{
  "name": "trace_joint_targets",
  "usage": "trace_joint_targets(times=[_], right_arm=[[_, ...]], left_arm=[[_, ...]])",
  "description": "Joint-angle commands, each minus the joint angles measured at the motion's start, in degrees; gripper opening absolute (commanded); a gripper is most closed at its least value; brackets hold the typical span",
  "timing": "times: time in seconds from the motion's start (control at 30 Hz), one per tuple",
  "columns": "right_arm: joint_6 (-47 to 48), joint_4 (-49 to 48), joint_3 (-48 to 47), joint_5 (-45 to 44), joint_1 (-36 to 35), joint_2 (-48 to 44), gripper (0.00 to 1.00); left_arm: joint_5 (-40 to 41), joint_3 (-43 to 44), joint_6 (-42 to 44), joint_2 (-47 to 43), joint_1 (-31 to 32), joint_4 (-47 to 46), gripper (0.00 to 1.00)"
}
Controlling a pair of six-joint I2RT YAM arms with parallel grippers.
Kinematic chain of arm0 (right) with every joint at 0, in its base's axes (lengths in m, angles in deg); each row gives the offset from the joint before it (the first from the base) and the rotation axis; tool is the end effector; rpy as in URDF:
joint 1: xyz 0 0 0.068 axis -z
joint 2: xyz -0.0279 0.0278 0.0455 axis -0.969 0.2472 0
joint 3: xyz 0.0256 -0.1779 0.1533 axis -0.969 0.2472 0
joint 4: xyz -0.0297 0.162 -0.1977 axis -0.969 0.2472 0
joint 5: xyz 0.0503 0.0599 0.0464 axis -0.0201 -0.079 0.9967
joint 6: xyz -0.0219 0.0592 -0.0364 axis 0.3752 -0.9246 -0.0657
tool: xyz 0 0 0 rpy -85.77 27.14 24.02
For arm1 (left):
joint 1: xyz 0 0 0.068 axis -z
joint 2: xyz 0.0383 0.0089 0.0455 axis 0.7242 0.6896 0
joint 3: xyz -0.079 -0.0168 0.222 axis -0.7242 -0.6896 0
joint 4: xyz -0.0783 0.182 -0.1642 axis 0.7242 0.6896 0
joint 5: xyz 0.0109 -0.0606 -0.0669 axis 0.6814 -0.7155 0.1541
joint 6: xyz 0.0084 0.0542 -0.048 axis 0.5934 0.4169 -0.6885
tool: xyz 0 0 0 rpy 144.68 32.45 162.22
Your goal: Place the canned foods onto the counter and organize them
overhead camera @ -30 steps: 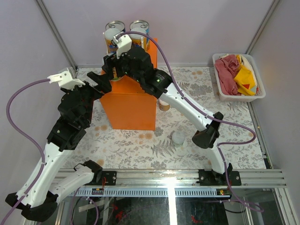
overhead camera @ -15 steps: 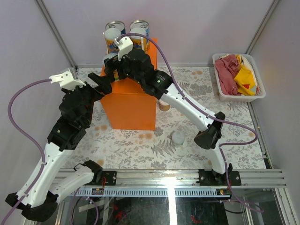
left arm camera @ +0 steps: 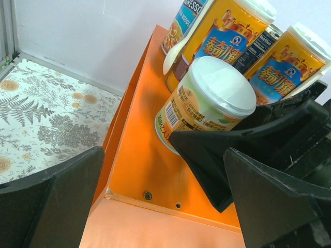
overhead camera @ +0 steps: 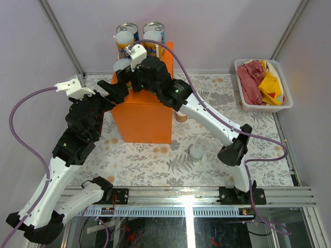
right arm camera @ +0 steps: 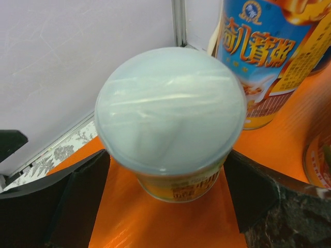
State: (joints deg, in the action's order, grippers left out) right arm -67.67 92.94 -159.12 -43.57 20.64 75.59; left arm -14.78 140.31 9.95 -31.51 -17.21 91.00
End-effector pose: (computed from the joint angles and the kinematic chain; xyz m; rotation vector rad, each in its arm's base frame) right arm 0.2779 0.3842 0.4278 -0.5928 1.5976 0.7225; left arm 0.1908 -0.0708 0.4161 -0.3725 1.5402 -0.3210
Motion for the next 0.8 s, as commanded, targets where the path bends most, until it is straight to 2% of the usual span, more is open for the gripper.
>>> trace_joint_targets(times=[0.0,0.17,0.4,0.6,0.77], right_arm=[[-0.91,-2.32,2.09,2.57,-1.13,-5.71,0.97],[-1.4,-3.08,4.56,3.14,-1.16,-8.95,0.97],[-1.32,-5.2,13.93,1.34,-1.17,-18.85,0.96],[-0.66,-9.19,28.74,-4.42,-1.15,-31.98,0.95],[1.53,-12.81,41.69,-14.3,-1.16,-42.84,0.95]], left_arm=[[-1.26,0.26,-0.85,-0.22,0.15,-3.78,1.0],[-1.28,0.38,-0.96,0.0,0.17,-3.97,1.0],[-0.84,0.58,-0.61,-0.36,0.17,-3.97,1.0],[-0.66,0.55,-0.44,-0.16,0.17,-4.12,1.0],[-0.42,-0.08,-0.82,-0.09,0.18,-4.52,1.0]])
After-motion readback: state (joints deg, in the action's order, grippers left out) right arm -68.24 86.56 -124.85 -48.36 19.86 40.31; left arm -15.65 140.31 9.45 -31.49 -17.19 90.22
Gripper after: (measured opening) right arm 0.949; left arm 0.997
